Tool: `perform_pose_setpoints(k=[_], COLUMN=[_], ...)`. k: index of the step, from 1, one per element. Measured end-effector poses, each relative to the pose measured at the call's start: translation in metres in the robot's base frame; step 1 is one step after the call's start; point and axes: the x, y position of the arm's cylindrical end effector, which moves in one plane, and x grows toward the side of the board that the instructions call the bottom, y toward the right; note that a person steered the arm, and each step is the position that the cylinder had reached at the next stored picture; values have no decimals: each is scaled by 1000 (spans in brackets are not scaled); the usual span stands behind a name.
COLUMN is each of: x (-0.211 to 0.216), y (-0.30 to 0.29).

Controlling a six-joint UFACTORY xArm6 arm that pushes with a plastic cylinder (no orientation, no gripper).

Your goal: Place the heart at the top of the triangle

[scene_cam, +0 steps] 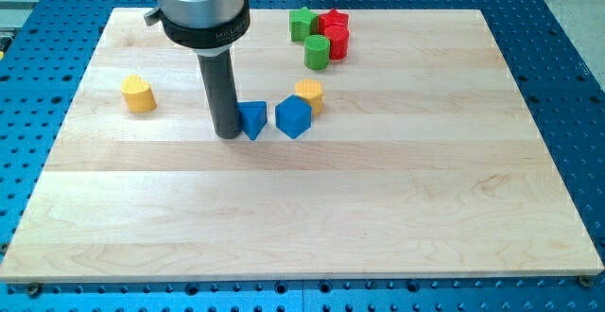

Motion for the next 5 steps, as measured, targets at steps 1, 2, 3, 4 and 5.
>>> perform_pose_setpoints(k=[1, 2, 3, 4, 5], x=[0, 1, 19, -60, -73], y=[0, -14, -110, -153, -156])
